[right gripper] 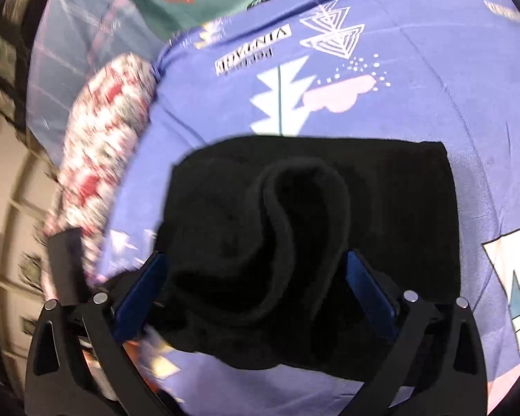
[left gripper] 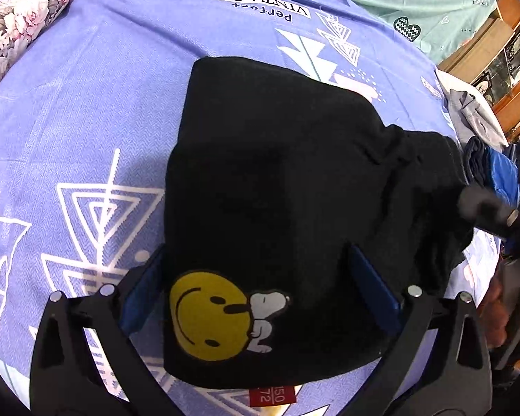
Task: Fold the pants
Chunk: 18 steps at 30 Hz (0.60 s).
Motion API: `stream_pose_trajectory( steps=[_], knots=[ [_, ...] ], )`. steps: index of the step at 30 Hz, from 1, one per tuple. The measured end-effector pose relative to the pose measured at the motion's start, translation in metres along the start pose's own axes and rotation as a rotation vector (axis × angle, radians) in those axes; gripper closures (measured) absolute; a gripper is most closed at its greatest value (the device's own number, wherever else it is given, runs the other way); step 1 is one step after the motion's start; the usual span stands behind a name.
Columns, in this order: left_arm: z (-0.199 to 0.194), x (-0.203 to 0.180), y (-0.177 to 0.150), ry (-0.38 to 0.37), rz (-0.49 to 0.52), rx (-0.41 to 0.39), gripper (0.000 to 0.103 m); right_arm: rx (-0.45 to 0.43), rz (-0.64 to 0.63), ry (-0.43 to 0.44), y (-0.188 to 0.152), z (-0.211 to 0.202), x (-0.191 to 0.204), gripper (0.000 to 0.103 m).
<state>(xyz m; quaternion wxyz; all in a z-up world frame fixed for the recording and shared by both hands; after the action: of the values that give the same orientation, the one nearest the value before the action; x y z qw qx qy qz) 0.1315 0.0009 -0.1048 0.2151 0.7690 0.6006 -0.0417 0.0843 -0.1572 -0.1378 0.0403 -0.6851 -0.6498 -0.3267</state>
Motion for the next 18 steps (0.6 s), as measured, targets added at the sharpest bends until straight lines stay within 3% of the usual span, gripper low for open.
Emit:
stream_pose_trajectory(
  steps=[7, 9, 10, 11, 14, 18],
  knots=[
    [-0.002, 0.004, -0.004, -0.026, 0.056, -0.002, 0.002, 0.017, 0.033, 0.005, -0.022, -0.001, -0.032, 0.002],
    [-0.002, 0.003, -0.004, -0.025, 0.059, -0.003, 0.002, 0.013, 0.018, 0.042, -0.022, 0.0, -0.027, 0.015],
    [-0.002, 0.003, -0.004, -0.027, 0.057, -0.004, 0.002, 0.025, -0.009, 0.078, -0.022, 0.001, -0.021, 0.04],
    [-0.001, 0.004, -0.004, -0.027, 0.058, -0.005, 0.002, 0.027, -0.033, 0.078, -0.021, 0.002, -0.014, 0.051],
    [-0.001, 0.004, -0.004, -0.031, 0.06, -0.008, 0.002, 0.024, -0.048, 0.048, -0.02, 0.01, -0.009, 0.059],
    [-0.004, 0.008, -0.007, -0.05, 0.069, -0.027, 0.002, -0.003, 0.019, 0.164, -0.016, 0.002, -0.011, 0.065]
  ],
)
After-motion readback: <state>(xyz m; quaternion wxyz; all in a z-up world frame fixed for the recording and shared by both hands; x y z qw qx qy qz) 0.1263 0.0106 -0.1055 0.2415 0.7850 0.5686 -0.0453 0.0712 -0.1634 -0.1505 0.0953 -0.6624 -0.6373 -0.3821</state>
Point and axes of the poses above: each gripper's, at about its wrist camera, not at the fingertips, and z roughly the way its jaws point, x to its left, y to its top, the point moved 3 cm from there along z, roughly the way its jaws point, and after that the axes turned 10 degrees about x, right-handed, at the moved point
